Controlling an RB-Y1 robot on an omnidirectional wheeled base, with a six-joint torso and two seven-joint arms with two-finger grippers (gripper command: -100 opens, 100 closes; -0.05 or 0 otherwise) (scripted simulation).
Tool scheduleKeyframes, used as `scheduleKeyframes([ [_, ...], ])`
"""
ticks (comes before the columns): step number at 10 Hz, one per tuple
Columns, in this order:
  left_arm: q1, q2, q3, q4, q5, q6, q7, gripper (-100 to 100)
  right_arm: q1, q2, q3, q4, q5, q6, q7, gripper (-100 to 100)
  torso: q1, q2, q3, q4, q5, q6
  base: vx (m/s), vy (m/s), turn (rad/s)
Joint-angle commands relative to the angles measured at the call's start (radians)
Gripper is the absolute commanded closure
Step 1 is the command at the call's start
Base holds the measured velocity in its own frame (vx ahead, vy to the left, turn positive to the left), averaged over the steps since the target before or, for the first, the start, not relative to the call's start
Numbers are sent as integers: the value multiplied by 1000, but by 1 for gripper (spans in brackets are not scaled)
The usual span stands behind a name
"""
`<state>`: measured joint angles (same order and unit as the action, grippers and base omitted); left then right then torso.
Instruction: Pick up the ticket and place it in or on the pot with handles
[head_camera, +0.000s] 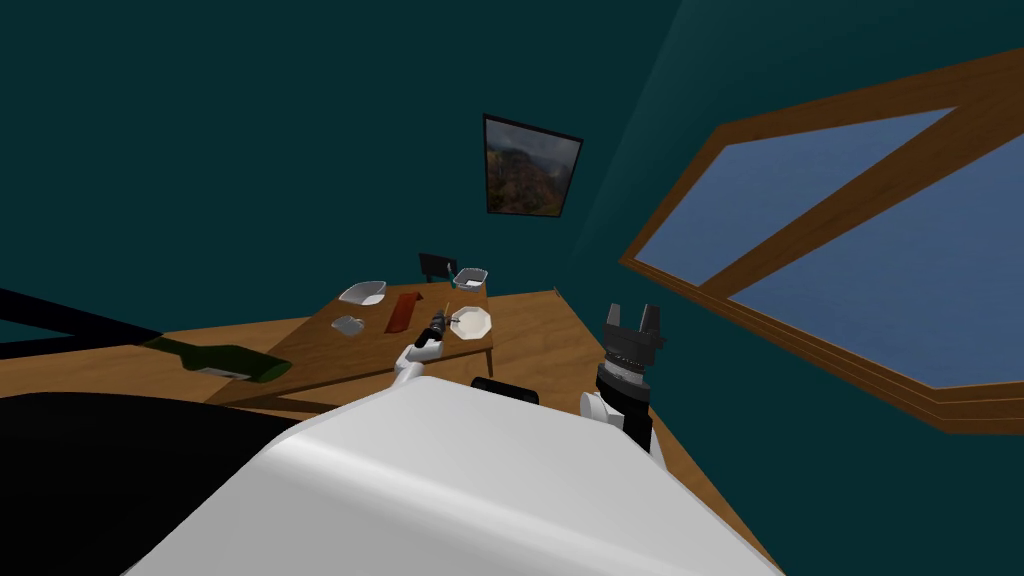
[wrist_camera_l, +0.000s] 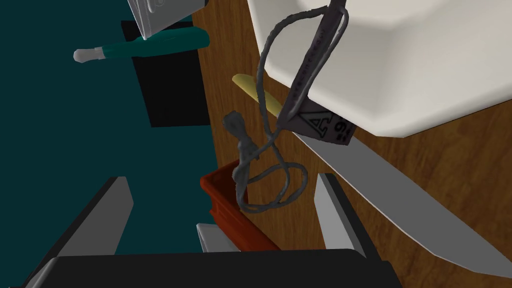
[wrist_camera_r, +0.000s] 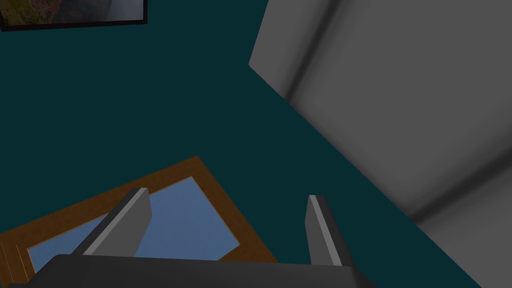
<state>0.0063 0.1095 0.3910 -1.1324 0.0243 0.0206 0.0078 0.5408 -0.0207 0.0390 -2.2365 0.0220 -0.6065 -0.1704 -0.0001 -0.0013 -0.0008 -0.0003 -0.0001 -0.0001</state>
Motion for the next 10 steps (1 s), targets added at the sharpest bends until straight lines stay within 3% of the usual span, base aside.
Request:
scheduleKeyframes([
  [1, -15, 1, 11, 30, 0, 10, -2, -100, 0, 0, 0, 0, 0, 0, 0, 0, 0, 0, 0, 0, 0, 0, 20, 3, -4],
  [3, -21, 1, 15, 41, 0, 11, -3, -100, 0, 0, 0, 0, 0, 0, 0, 0, 0, 0, 0, 0, 0, 0, 17, 4, -3],
  [4, -22, 1, 16, 43, 0, 13, -3, 0, 0, 0, 0, 0, 0, 0, 0, 0, 0, 1, 0, 0, 0, 0, 0, 0, 0],
  [5, -25, 22, 27, 73, 9, -1, 6, -100, 0, 0, 0, 0, 0, 0, 0, 0, 0, 1, 1, 0, 0, 0, -10, -16, -185],
  [10, -43, 132, 84, 221, 56, -66, 54, -100, 0, 0, 0, 0, 0, 0, 0, 0, -2, 4, 2, 1, -1, 0, -33, -36, -238],
])
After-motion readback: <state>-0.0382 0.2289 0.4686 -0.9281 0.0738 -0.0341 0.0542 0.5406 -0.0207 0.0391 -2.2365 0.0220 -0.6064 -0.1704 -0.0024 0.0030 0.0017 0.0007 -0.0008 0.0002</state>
